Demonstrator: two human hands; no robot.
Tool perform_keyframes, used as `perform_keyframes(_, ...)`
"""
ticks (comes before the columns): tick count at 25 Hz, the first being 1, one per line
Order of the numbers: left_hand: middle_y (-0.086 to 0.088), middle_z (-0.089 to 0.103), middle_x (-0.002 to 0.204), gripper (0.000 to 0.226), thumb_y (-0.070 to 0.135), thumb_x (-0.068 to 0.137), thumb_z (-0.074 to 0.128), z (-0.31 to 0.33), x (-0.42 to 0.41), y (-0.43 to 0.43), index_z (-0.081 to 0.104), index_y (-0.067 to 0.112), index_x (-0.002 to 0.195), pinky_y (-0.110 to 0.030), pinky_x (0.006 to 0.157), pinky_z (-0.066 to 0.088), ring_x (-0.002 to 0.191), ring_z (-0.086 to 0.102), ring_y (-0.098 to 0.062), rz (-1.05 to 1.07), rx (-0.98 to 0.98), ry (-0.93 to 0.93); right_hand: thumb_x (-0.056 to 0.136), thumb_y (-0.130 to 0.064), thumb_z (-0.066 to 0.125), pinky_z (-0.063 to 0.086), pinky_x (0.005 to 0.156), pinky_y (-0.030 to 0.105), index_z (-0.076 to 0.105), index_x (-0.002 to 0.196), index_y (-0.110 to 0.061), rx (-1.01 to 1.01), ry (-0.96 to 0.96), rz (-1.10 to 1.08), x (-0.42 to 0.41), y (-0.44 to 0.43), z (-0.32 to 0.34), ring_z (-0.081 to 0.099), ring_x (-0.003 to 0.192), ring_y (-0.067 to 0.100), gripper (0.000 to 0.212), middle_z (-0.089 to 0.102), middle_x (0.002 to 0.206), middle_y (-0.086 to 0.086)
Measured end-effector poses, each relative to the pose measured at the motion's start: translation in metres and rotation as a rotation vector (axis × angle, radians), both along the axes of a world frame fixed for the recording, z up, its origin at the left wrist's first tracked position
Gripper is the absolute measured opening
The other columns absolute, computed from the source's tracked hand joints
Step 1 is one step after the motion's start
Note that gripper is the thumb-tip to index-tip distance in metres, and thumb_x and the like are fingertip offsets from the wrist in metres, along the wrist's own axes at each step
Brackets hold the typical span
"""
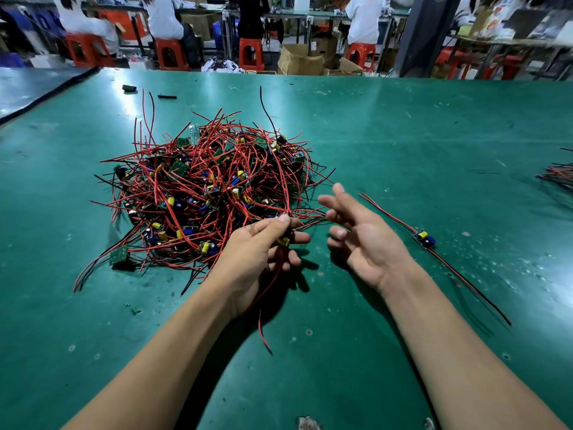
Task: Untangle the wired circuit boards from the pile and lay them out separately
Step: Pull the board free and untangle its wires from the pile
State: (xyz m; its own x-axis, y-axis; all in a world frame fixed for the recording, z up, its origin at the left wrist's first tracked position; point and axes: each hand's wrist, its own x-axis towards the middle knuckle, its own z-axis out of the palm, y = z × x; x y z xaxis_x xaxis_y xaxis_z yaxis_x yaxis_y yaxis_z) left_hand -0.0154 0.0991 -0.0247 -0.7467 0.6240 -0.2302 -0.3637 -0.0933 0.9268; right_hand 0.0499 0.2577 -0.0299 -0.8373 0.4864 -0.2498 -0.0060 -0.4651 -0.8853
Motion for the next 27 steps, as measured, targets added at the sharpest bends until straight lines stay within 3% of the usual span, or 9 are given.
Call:
perform_keyframes(3, -0.009, 0.071, 0.079, 0.036, 0.024, 0.095, 0.060, 0.002, 0.001, -0.002, 0.060, -0.003, 0.118, -0.019, 0.047, 0.045, 0.049, 0.056, -0.012, -0.030, -0.028, -0.007, 0.063, -0.044, 0.089, 0.038, 0.064, 0.025, 0.078, 0.102, -0.019, 0.280, -0.041, 0.316, 0.003, -0.012, -0.004, 0.054, 0.071, 0.015, 0.048, 0.069, 0.087, -0.002)
perform_keyframes(7, -0.027, 0.057, 0.089, 0.052, 0.030, 0.090, 0.063, 0.005, -0.001, -0.006, 0.051, -0.005, 0.127, -0.020, 0.045, 0.046, 0.046, 0.053, -0.016, -0.067, 0.015, -0.034, 0.076, -0.024, 0.082, 0.035, 0.075, 0.034, 0.075, 0.114, -0.020, 0.235, 0.014, 0.416, 0.005, -0.014, -0.006, 0.053, 0.091, 0.026, 0.039, 0.066, 0.106, 0.012)
perform_keyframes(10, -0.020, 0.062, 0.089, 0.046, 0.029, 0.092, 0.060, 0.006, 0.000, -0.006, 0.054, 0.001, 0.128, -0.020, 0.044, 0.045, 0.046, 0.055, -0.016, -0.102, 0.040, -0.008, 0.077, -0.022, 0.082, 0.036, 0.081, 0.041, 0.075, 0.110, -0.017, 0.196, 0.042, 0.477, 0.008, -0.013, -0.005, 0.046, 0.097, 0.032, 0.034, 0.066, 0.109, 0.016)
perform_keyframes(14, -0.012, 0.068, 0.086, 0.048, 0.044, 0.098, 0.047, 0.008, -0.004, -0.010, 0.063, 0.008, 0.126, -0.022, 0.050, 0.051, 0.054, 0.061, -0.017, -0.184, 0.091, -0.090, 0.081, -0.015, 0.078, 0.048, 0.076, 0.030, 0.078, 0.096, -0.018, 0.123, 0.172, 0.399, 0.008, -0.016, 0.001, 0.065, 0.081, 0.021, 0.015, 0.074, 0.095, 0.005)
perform_keyframes(16, -0.012, 0.073, 0.085, 0.055, 0.051, 0.100, 0.037, 0.008, -0.008, -0.010, 0.065, 0.007, 0.119, -0.024, 0.053, 0.055, 0.056, 0.066, -0.018, -0.172, 0.119, -0.187, 0.079, -0.018, 0.073, 0.049, 0.063, 0.023, 0.078, 0.090, -0.019, 0.038, 0.247, 0.254, 0.008, -0.011, 0.008, 0.063, 0.065, 0.010, 0.012, 0.073, 0.085, -0.002)
perform_keyframes(20, -0.011, 0.076, 0.087, 0.043, 0.039, 0.103, 0.038, 0.004, -0.007, -0.007, 0.065, 0.005, 0.105, -0.024, 0.056, 0.058, 0.062, 0.071, -0.019, -0.101, 0.108, -0.213, 0.080, -0.016, 0.069, 0.052, 0.058, 0.020, 0.070, 0.095, -0.018, -0.210, 0.394, 0.001, 0.010, 0.004, 0.016, 0.059, 0.060, 0.008, 0.016, 0.071, 0.084, -0.004)
perform_keyframes(22, -0.011, 0.075, 0.101, 0.029, 0.029, 0.100, 0.048, 0.002, -0.004, -0.005, 0.066, 0.008, 0.111, -0.027, 0.064, 0.060, 0.072, 0.073, -0.020, -0.101, 0.125, -0.157, 0.077, -0.013, 0.072, 0.050, 0.056, 0.019, 0.066, 0.094, -0.018, -0.090, 0.404, -0.055, 0.007, -0.003, 0.014, 0.057, 0.056, 0.008, 0.018, 0.070, 0.080, -0.004)
perform_keyframes(25, -0.009, 0.072, 0.115, 0.036, 0.036, 0.092, 0.059, 0.001, -0.001, -0.003, 0.069, 0.015, 0.119, -0.032, 0.075, 0.058, 0.087, 0.072, -0.022, -0.102, 0.175, -0.117, 0.078, -0.006, 0.080, 0.049, 0.056, 0.018, 0.062, 0.091, -0.018, 0.386, 0.362, -0.080, 0.005, -0.025, 0.003, 0.061, 0.060, 0.008, 0.025, 0.068, 0.077, -0.006)
perform_keyframes(27, -0.010, 0.072, 0.110, 0.042, 0.041, 0.085, 0.064, 0.000, 0.000, -0.002, 0.071, 0.014, 0.116, -0.033, 0.077, 0.057, 0.090, 0.069, -0.021, -0.083, 0.188, -0.107, 0.079, -0.010, 0.082, 0.049, 0.058, 0.018, 0.062, 0.089, -0.026, 0.657, 0.318, -0.078, 0.005, -0.032, -0.005, 0.062, 0.064, 0.005, 0.027, 0.068, 0.076, -0.009)
